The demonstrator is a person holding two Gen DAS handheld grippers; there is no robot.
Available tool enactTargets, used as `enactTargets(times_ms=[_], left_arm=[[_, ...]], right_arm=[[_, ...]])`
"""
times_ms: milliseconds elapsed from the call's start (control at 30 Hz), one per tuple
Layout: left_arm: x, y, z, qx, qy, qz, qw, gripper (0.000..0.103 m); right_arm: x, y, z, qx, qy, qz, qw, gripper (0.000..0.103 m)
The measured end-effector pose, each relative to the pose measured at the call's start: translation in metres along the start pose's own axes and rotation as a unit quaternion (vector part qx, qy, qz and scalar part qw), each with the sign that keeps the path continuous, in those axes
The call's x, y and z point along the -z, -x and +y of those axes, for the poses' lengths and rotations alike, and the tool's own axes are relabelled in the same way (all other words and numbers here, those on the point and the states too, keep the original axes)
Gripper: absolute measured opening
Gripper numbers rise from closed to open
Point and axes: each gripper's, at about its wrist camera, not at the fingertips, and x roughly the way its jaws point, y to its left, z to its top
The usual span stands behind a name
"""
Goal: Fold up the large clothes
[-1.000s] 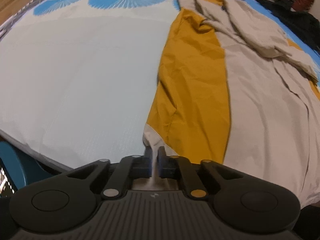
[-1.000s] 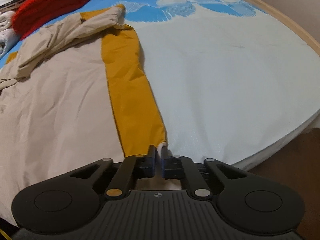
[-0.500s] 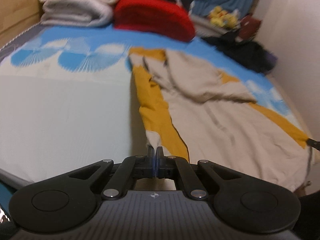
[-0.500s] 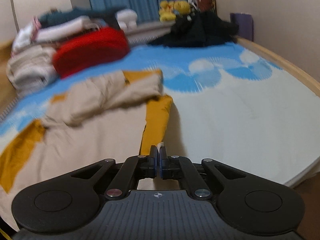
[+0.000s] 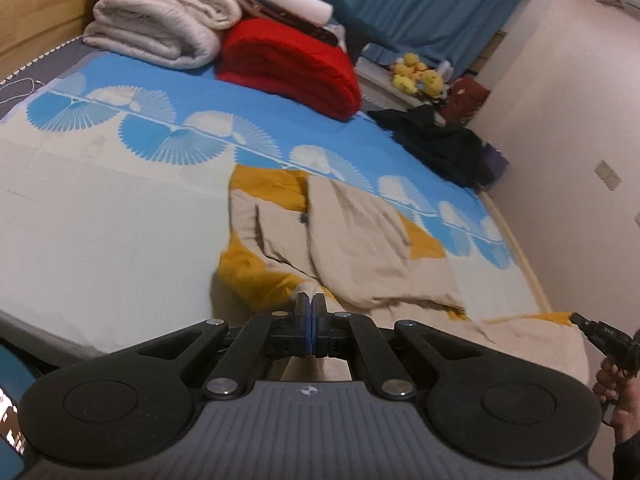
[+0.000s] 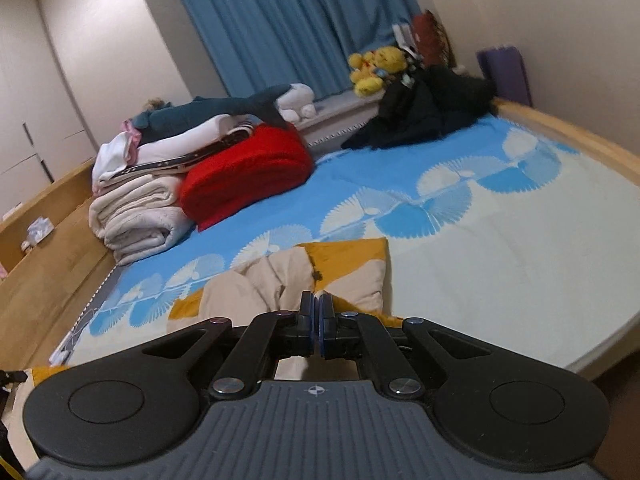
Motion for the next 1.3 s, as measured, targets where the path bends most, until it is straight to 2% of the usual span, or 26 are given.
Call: enactTargets(times_ms=[133, 233, 333, 400, 467, 533, 567, 600, 633, 700, 800, 967, 1067, 1233, 1267, 1300], left_arm=[[-0.038, -0.070, 0.028, -0.009, 0.042, 0.009, 0.9990, 0.000], [-0.071, -0.141, 0.050, -0.028, 0.076, 0.007, 0.9967, 0.000], [-0.095, -0.198, 0.065, -0.061, 0.106, -0.001, 0.9925, 0.010], [-0.102, -0.213, 0.078, -0.068, 0.130, -0.019, 0.9891, 0.035], [-0.098, -0.215, 0.091, -0.065, 0.164, -0.034, 0.9838, 0.043], [-0.091, -0.218, 0.098, -0.074, 0.191, -0.019, 0.9786, 0.043], [-0.088, -0.220, 0.098, -0.079, 0.194, -0.013, 0.9777, 0.043], [-0.087, -0.222, 0.097, -0.082, 0.186, -0.008, 0.9791, 0.043], [-0.087, -0.225, 0.094, -0.087, 0.168, -0.006, 0.9820, 0.043], [-0.086, -0.231, 0.086, -0.105, 0.120, -0.004, 0.9872, 0.043], [-0.078, -0.243, 0.081, -0.144, 0.058, 0.010, 0.9878, 0.043], [-0.070, -0.256, 0.077, -0.154, 0.030, 0.012, 0.9875, 0.043], [-0.071, -0.269, 0.074, -0.152, 0.026, 0.012, 0.9879, 0.043], [-0.077, -0.291, 0.066, -0.152, 0.024, 0.022, 0.9879, 0.046], [-0.079, -0.295, 0.064, -0.153, 0.025, 0.024, 0.9877, 0.047], [-0.080, -0.299, 0.064, -0.153, 0.027, 0.026, 0.9875, 0.051]], right_arm=[[-0.006, -0.049, -0.012, 0.018, -0.020, 0.018, 0.999, 0.001], [-0.021, -0.109, -0.026, 0.035, -0.064, 0.037, 0.997, 0.001], [-0.040, -0.174, -0.035, 0.056, -0.072, 0.030, 0.995, 0.003], [-0.049, -0.198, -0.042, 0.103, -0.079, 0.006, 0.992, 0.008], [-0.052, -0.210, -0.056, 0.096, -0.117, -0.019, 0.988, 0.008], [-0.044, -0.213, -0.063, 0.094, -0.125, -0.035, 0.987, 0.009], [-0.036, -0.216, -0.065, 0.100, -0.119, -0.030, 0.987, 0.009], [-0.033, -0.221, -0.065, 0.112, -0.117, -0.010, 0.987, 0.012], [-0.032, -0.223, -0.063, 0.109, -0.108, -0.008, 0.988, 0.012], [-0.031, -0.229, -0.050, 0.112, -0.046, -0.015, 0.992, 0.012], [-0.022, -0.238, -0.032, 0.129, 0.045, -0.015, 0.991, 0.012], [-0.009, -0.251, -0.021, 0.135, 0.114, -0.002, 0.984, 0.012], [-0.008, -0.262, -0.024, 0.142, 0.108, 0.016, 0.984, 0.012], [-0.005, -0.297, -0.049, 0.113, 0.008, 0.089, 0.990, 0.012], [-0.004, -0.303, -0.052, 0.108, -0.002, 0.096, 0.990, 0.013], [-0.003, -0.310, -0.055, 0.098, -0.015, 0.107, 0.989, 0.022]])
